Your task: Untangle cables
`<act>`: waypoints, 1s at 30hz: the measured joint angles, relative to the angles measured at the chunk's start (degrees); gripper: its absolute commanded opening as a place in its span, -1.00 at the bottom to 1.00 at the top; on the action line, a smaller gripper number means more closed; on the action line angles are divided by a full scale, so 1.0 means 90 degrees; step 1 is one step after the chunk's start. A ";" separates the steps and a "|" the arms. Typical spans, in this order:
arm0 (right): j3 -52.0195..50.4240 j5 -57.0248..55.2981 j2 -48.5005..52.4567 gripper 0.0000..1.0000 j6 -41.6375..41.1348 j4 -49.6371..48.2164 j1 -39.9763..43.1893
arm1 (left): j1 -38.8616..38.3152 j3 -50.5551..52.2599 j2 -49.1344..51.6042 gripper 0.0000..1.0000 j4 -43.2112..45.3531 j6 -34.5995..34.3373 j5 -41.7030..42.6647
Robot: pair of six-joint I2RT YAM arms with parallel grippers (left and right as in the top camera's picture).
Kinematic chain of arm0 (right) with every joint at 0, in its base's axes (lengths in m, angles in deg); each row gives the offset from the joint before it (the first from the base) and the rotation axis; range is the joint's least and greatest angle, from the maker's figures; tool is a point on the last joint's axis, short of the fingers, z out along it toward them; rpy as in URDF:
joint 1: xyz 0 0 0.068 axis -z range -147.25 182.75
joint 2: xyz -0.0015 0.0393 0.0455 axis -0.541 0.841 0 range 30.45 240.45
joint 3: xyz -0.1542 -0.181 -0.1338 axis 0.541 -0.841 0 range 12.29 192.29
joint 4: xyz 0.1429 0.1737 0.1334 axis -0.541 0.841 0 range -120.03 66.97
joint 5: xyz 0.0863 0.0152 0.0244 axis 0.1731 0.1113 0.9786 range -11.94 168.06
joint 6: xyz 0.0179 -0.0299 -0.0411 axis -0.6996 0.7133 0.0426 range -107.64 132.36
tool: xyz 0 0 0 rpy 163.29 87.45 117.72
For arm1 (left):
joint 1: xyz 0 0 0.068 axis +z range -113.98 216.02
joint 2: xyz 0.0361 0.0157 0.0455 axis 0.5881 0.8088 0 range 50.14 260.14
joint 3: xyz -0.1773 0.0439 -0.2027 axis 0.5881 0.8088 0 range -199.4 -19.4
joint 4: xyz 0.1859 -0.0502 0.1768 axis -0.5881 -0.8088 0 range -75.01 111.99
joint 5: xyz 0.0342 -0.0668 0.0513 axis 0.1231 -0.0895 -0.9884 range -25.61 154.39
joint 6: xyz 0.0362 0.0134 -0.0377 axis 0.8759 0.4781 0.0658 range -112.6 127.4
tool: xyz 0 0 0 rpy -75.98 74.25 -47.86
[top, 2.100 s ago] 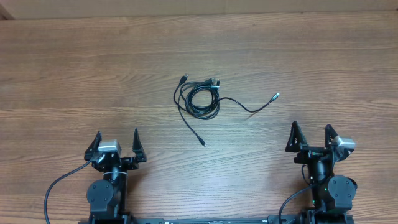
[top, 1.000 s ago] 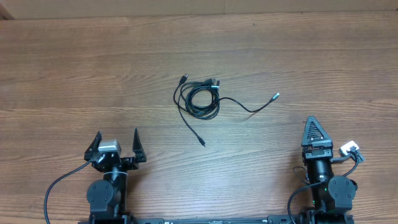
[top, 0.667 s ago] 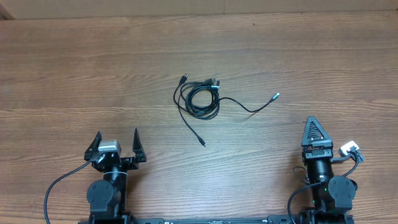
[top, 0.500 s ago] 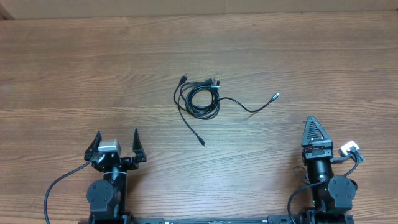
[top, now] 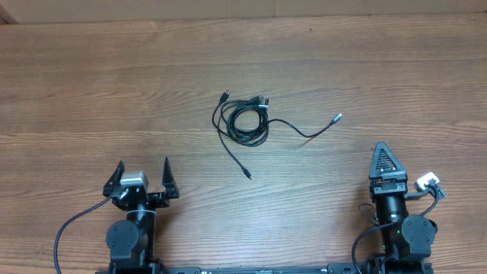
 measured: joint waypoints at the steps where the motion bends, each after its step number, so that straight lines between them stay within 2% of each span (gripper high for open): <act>1: 0.0000 -0.0002 0.0000 1.00 0.0000 0.0005 0.0000 | -0.0002 0.0000 0.0000 0.99 0.0000 0.0000 0.0002; 8: 0.0000 0.0000 0.0000 1.00 -0.0002 0.0000 0.0000 | 0.0000 0.0000 0.0000 0.99 0.0000 0.0000 0.0000; 9: 0.0000 0.0000 0.0000 0.90 0.0000 0.0005 0.0000 | 0.0000 0.0000 0.0000 0.99 0.0002 0.0000 0.0000; 10: 0.0000 0.0000 0.0000 0.70 0.0017 0.0005 0.0000 | 0.0000 0.0000 0.0000 0.99 0.0000 0.0000 0.0002; 13: 0.0000 -0.0002 0.0000 -0.14 0.0010 0.0000 0.0000 | -0.0002 0.0000 0.0000 0.99 0.0000 0.0000 0.0000; 14: 0.0000 -0.0002 0.0000 -0.23 -0.0012 0.0002 0.0000 | 0.0000 0.0000 0.0005 0.99 0.0000 0.0000 0.0002; 15: 0.0000 0.0000 0.0000 -0.15 -0.0015 0.0007 0.0000 | 0.0000 0.0000 0.0005 0.99 0.0000 0.0000 0.0002; 16: 0.0000 0.0000 0.0000 0.54 -0.0041 0.0005 0.0000 | 0.0000 0.0000 0.0005 0.99 0.0000 0.0000 0.0002; 17: 0.0000 0.0000 0.0000 1.00 -0.0078 0.0005 0.0000 | 0.0000 0.0000 0.0005 1.00 -0.0002 0.0000 0.0002; 30: 0.0000 0.0000 0.0000 0.99 -0.0027 0.0002 0.0000 | 0.0000 0.0000 0.0005 0.99 0.0000 0.0000 0.0002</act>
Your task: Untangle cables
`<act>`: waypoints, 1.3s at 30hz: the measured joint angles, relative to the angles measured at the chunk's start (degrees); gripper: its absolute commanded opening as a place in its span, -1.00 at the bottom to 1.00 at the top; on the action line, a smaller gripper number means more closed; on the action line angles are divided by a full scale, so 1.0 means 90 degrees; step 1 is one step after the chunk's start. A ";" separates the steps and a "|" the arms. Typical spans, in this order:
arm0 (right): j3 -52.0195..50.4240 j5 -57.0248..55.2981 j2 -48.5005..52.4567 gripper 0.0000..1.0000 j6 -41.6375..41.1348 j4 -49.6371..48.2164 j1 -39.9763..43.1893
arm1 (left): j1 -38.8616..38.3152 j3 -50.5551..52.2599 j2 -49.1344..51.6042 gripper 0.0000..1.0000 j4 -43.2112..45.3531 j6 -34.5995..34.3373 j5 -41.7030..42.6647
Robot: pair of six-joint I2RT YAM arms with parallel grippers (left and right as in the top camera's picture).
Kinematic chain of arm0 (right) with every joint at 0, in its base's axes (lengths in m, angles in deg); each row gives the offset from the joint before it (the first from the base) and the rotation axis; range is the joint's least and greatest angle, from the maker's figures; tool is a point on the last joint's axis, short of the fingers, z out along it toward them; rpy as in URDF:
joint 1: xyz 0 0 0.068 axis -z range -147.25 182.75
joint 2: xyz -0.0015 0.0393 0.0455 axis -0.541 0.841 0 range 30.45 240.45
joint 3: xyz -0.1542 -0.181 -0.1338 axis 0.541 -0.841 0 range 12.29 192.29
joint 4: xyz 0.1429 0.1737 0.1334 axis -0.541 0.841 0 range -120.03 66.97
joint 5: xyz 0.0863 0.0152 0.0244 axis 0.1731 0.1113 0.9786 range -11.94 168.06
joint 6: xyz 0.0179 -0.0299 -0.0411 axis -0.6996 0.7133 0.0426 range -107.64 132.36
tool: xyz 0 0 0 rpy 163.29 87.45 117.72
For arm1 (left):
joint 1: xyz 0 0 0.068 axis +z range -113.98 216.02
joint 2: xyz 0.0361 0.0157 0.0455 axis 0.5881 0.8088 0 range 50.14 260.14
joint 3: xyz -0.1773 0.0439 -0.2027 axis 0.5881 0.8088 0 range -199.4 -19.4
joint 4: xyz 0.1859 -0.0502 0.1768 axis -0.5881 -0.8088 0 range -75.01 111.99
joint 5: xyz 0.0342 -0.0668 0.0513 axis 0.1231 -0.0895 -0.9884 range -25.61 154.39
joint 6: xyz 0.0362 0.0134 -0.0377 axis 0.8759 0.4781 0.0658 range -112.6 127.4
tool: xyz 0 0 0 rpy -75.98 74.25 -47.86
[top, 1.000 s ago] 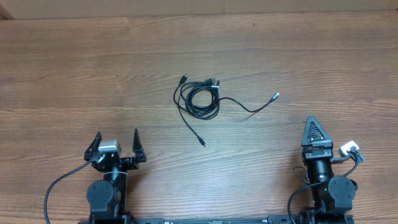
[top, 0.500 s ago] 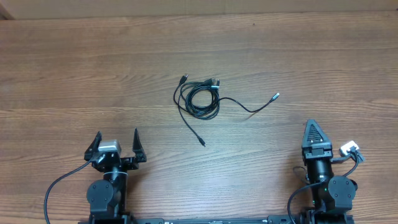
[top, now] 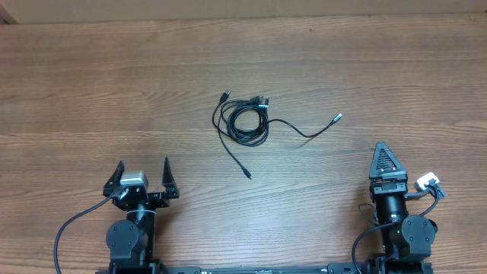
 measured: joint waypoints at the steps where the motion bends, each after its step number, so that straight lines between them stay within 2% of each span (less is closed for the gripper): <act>1: 0.0000 -0.0002 0.0000 1.00 0.0005 -0.0002 0.0000 | 0.0000 0.0000 0.0000 0.99 0.0000 0.0000 -0.0002; 25: 0.0000 0.0000 0.0000 1.00 0.0022 0.0002 0.0000 | 0.0000 0.0000 0.0000 0.99 0.0024 -0.0002 0.0002; 29: 0.0000 0.0000 0.0000 1.00 0.0209 0.0005 0.0000 | 0.0000 0.0000 0.0000 0.99 0.0442 -0.0083 0.0158; 33: 0.0000 0.0002 0.0000 1.00 0.0376 0.0005 0.0000 | 0.0000 0.0000 0.0000 0.99 0.1188 -0.0124 0.0877; 34: 0.0000 0.0002 0.0000 0.99 0.0396 0.0005 0.0000 | 0.0000 0.0000 0.0000 0.56 0.1338 -0.0124 0.1086; 35: 0.0002 0.0000 0.0000 1.00 0.0413 0.0005 0.0000 | 0.0000 0.0000 0.0000 -0.28 0.1460 -0.0143 0.1260; 36: 0.0000 0.0002 0.0000 1.00 0.0437 0.0005 0.0000 | -0.0002 0.0000 0.0000 -0.92 0.1613 -0.0146 0.1486; 38: 0.0000 0.0000 0.0000 1.00 0.0452 0.0010 0.0000 | -0.0002 0.0000 0.0000 -0.92 0.1690 -0.0146 0.1593; 39: 0.0000 0.0002 0.0000 1.00 0.0461 0.0002 0.0000 | -0.0002 0.0000 0.0000 -0.82 0.1717 -0.0148 0.1649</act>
